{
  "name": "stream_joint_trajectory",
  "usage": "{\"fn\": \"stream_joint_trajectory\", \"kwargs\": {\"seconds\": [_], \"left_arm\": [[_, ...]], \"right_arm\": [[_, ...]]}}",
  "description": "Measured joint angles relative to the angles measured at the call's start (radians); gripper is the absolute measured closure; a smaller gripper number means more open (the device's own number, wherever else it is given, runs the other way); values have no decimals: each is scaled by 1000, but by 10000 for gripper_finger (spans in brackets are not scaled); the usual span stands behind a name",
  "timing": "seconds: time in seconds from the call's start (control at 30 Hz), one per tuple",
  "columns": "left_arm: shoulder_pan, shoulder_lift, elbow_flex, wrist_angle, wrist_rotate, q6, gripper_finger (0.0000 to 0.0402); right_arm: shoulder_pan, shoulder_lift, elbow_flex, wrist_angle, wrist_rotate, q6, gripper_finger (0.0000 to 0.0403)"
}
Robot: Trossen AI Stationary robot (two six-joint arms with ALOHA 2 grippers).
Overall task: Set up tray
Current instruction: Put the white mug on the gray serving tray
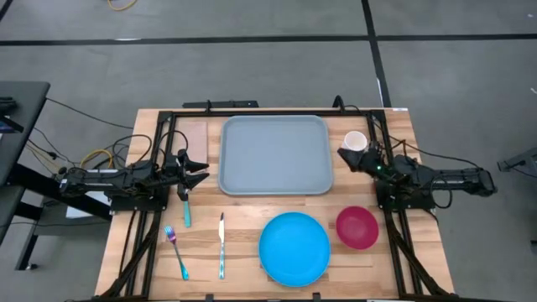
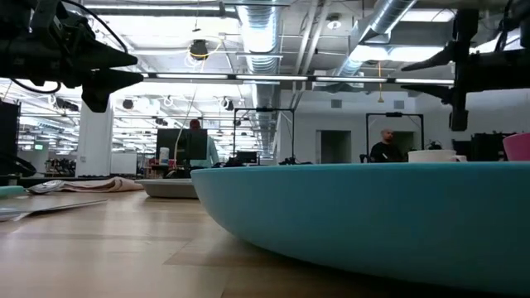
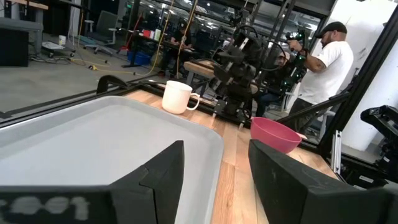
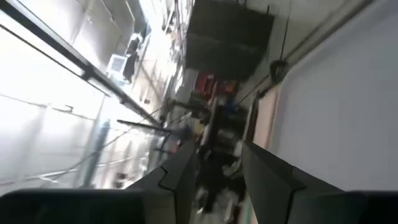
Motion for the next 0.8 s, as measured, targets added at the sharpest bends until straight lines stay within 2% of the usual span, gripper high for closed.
{"fn": "stream_joint_trajectory", "kwargs": {"seconds": [0.13, 0.3, 0.5, 0.63, 0.8], "left_arm": [[0, 0, 0, 0, 0, 0, 232], [0, 0, 0, 0, 0, 0, 232], [0, 0, 0, 0, 0, 0, 232], [0, 0, 0, 0, 0, 0, 232], [0, 0, 0, 0, 0, 0, 232]], "right_arm": [[-27, 7, 71, 13, -24, -160, 280], [-68, 143, 235, -62, -15, -345, 280], [-138, 417, 545, -428, 57, -514, 280], [-212, 626, 754, -728, 97, -523, 280], [-310, 879, 963, -1052, 78, -551, 280]]}}
